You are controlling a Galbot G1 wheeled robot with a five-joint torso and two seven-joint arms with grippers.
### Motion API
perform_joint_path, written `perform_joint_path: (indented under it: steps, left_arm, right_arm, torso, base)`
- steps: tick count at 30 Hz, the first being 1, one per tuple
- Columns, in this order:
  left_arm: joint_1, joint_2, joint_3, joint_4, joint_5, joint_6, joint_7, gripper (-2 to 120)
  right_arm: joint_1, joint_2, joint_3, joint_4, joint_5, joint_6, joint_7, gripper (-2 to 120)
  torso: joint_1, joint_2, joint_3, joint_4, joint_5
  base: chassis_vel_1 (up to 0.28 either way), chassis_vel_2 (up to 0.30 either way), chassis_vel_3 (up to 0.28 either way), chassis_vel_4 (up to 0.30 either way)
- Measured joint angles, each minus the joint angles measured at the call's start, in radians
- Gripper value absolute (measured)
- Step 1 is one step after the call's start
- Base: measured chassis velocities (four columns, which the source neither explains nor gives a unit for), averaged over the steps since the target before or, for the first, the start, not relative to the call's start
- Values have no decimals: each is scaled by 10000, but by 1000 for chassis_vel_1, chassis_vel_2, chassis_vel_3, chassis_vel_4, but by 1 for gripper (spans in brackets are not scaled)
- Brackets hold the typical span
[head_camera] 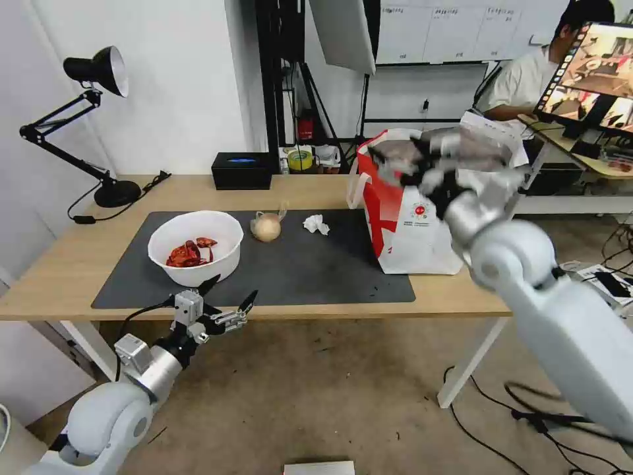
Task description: Pick up the trash from the table and place it into the takeout bag.
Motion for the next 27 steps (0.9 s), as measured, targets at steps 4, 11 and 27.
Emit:
perform_joint_path:
  steps: [4, 11, 27]
  left_arm:
    - [221, -142, -186, 103, 246, -118, -5, 100]
    - [501, -686, -269, 278, 644, -409, -254, 100]
    - [1617, -1582, -809, 157, 1325, -376, -1067, 100]
  right_arm:
    - [-1750, -129, 764, 363, -676, 612, -248, 100]
    - [-4712, 206, 1403, 735, -1717, 1551, -352, 100]
    - [-6569, 1141, 1183, 859, -2098, 2222, 775, 100]
  torso:
    - [0, 0, 0, 5, 2]
    - [-1, 0, 0, 2, 1]
    - [-1, 0, 1, 5, -1]
  base:
    - [0, 0, 0, 0]
    - [0, 0, 0, 0]
    - [0, 0, 0, 0]
